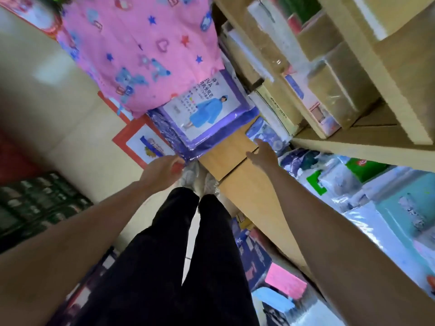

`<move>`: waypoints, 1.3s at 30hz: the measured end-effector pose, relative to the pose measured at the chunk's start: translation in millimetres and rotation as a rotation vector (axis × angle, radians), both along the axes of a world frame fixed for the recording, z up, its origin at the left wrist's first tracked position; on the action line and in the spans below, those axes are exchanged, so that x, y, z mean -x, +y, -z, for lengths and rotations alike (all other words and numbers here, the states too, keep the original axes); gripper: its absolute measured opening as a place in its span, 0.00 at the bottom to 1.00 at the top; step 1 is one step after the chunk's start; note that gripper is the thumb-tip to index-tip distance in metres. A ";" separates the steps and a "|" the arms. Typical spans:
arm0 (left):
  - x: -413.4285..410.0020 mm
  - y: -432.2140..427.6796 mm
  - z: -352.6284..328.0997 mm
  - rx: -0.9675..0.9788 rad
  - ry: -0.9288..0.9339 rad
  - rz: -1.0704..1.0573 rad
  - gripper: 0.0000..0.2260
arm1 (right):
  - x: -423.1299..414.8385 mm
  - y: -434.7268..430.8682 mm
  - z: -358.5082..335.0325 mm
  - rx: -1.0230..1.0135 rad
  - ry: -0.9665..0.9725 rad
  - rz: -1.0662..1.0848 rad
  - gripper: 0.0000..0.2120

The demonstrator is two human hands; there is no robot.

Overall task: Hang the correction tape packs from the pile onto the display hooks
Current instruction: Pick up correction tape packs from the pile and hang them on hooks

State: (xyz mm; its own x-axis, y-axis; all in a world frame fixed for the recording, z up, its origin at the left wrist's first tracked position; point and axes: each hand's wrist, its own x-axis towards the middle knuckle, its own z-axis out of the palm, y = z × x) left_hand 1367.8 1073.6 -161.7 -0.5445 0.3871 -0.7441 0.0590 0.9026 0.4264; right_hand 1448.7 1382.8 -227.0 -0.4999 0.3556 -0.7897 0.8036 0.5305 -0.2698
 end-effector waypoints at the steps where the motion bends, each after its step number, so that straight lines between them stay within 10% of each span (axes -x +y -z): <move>1: -6.2 -3.9 11.8 0.029 -0.006 0.009 0.12 | 3.8 1.0 24.1 -0.024 -0.025 -0.066 0.34; 11: -57.8 1.8 81.0 -0.086 -0.105 -0.214 0.10 | -48.5 -84.8 95.9 -0.023 0.113 -0.294 0.40; 16: -75.9 56.7 120.5 -0.132 -0.255 -0.424 0.23 | -91.6 -77.1 92.5 -0.069 0.423 0.117 0.33; 26: -109.3 115.5 179.5 -0.101 -0.044 -0.494 0.49 | -87.8 -36.2 115.6 0.093 0.248 0.643 0.31; 30: -107.0 101.9 188.9 -0.113 -0.130 -0.709 0.41 | -83.8 -40.5 111.1 0.207 0.180 0.835 0.26; 33: -107.0 83.6 179.5 -0.094 -0.132 -0.669 0.16 | -88.8 -42.5 102.2 0.352 0.081 0.933 0.17; 39: -97.6 39.1 107.8 -0.347 -0.401 -0.859 0.06 | -112.2 -50.0 44.7 0.444 0.004 0.754 0.11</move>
State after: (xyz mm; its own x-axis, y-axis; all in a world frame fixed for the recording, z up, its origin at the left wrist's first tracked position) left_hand 1465.3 1112.7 -269.5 -0.4750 0.2112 -0.8542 -0.7583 0.3942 0.5192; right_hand 1560.9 1332.8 -271.7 -0.2587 0.2527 -0.9323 0.8962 -0.2972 -0.3292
